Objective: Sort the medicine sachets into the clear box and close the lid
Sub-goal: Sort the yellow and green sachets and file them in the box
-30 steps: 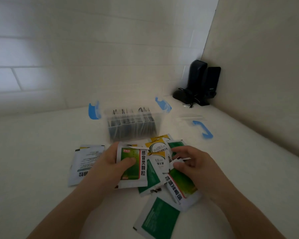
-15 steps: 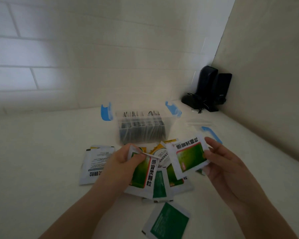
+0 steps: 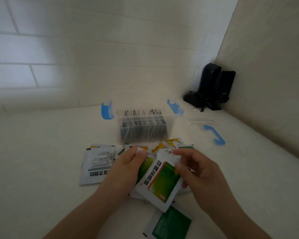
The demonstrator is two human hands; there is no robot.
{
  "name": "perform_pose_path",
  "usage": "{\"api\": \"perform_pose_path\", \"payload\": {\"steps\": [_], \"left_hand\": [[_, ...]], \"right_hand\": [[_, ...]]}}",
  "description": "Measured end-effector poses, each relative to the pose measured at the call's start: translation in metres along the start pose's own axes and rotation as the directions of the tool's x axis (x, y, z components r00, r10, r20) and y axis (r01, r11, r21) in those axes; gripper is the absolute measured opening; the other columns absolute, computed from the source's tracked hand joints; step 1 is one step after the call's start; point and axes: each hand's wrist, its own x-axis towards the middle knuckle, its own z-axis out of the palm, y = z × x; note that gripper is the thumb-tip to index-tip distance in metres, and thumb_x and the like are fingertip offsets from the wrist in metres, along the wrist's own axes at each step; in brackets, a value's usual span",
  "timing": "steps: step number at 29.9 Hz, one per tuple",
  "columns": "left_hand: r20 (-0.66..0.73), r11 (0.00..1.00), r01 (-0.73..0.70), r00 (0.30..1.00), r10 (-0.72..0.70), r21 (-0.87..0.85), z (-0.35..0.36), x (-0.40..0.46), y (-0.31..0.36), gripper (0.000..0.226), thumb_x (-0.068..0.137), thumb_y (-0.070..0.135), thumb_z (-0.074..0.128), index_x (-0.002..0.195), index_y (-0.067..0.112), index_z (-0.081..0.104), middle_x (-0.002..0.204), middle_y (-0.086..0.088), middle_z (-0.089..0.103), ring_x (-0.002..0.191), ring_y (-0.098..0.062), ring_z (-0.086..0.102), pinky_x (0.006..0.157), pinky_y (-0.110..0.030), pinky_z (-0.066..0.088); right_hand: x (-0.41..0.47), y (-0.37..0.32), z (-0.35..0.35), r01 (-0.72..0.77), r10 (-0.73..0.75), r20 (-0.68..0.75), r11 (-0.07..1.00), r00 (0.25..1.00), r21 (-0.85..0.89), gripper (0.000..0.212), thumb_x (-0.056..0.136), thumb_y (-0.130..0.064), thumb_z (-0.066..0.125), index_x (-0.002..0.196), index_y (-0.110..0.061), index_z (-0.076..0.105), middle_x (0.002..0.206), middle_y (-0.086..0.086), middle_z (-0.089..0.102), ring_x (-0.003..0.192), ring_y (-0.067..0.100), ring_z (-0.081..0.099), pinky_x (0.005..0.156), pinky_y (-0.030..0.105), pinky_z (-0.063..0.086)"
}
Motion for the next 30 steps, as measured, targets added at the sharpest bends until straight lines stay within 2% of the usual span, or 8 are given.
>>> {"api": "perform_pose_path", "payload": {"steps": [4,6,8,11,15,20,26,30], "left_hand": [[-0.077,0.997,0.019,0.997,-0.025,-0.073,-0.002,0.006,-0.002,0.025,0.092,0.034,0.043,0.077,0.027,0.062,0.081,-0.01,0.069,0.075,-0.023,0.066,0.066,-0.037,0.054],[-0.101,0.986,0.051,0.993,-0.067,-0.156,-0.004,0.009,-0.003,0.022,0.092,0.028,0.045,0.079,0.024,0.063,0.072,-0.006,0.071,0.067,-0.02,0.067,0.064,-0.038,0.054],[-0.081,0.969,0.093,0.99,-0.114,-0.231,-0.005,0.011,-0.004,0.019,0.092,0.022,0.046,0.084,0.018,0.062,0.063,-0.003,0.072,0.059,-0.018,0.068,0.06,-0.037,0.055],[-0.07,0.953,0.099,0.99,-0.124,-0.286,-0.007,0.013,-0.004,0.017,0.091,0.018,0.047,0.086,0.012,0.062,0.062,-0.005,0.073,0.057,-0.019,0.069,0.059,-0.037,0.057],[-0.063,0.923,0.073,0.993,-0.104,-0.377,-0.008,0.015,-0.003,0.017,0.091,0.015,0.045,0.084,0.01,0.06,0.061,-0.003,0.072,0.061,-0.021,0.068,0.066,-0.041,0.056],[0.068,0.855,0.048,0.998,-0.015,-0.517,0.0,0.007,0.005,0.021,0.077,0.027,0.053,0.089,0.01,0.054,0.074,-0.005,0.075,0.068,-0.017,0.071,0.049,-0.026,0.056],[0.067,0.964,-0.129,0.987,0.148,-0.231,0.005,-0.004,0.005,0.057,0.05,0.052,0.07,0.101,0.031,0.053,0.095,-0.001,0.073,0.089,-0.02,0.069,0.077,-0.038,0.055],[0.024,0.972,-0.133,0.99,0.141,-0.195,0.005,-0.001,0.006,0.062,0.046,0.052,0.068,0.102,0.03,0.051,0.092,0.004,0.073,0.081,-0.014,0.071,0.065,-0.028,0.058]], "right_hand": [[0.007,0.005,-0.012,-0.224,0.266,-0.016,0.842,0.964,0.491,0.033,0.086,0.0,0.051,0.101,-0.025,0.065,0.064,-0.006,0.061,0.069,0.009,0.065,0.063,0.024,0.058],[0.007,0.008,-0.015,-0.308,0.338,0.076,0.714,0.938,0.628,0.035,0.084,0.004,0.048,0.105,-0.021,0.061,0.07,-0.007,0.069,0.076,0.012,0.068,0.069,0.026,0.059],[0.006,0.009,-0.013,-0.383,0.358,0.153,0.761,0.921,0.523,0.032,0.084,0.001,0.05,0.107,-0.017,0.063,0.09,0.0,0.075,0.088,0.017,0.069,0.071,0.027,0.058],[0.005,0.011,-0.01,-0.394,0.374,0.124,0.862,0.919,0.319,0.022,0.083,-0.012,0.057,0.102,-0.014,0.067,0.092,0.003,0.074,0.085,0.019,0.068,0.07,0.025,0.052],[0.006,0.008,-0.01,-0.333,0.339,0.058,0.854,0.939,0.4,0.02,0.068,-0.022,0.065,0.086,-0.014,0.071,0.079,0.005,0.071,0.066,0.015,0.059,0.056,0.023,0.049],[0.003,0.003,-0.001,-0.365,0.348,0.12,0.83,0.93,0.422,0.009,0.083,-0.011,0.057,0.085,-0.007,0.065,0.07,0.012,0.073,0.056,0.018,0.067,0.043,0.021,0.05],[-0.001,-0.007,0.012,-0.416,0.33,0.271,0.825,0.904,0.383,0.013,0.079,-0.013,0.063,0.089,-0.006,0.058,0.053,0.014,0.066,0.04,0.022,0.059,0.036,0.021,0.046],[-0.002,-0.009,0.013,-0.46,0.336,0.379,0.833,0.862,0.308,0.026,0.071,-0.021,0.066,0.093,-0.011,0.056,0.05,0.01,0.064,0.036,0.018,0.055,0.034,0.02,0.044]]}}
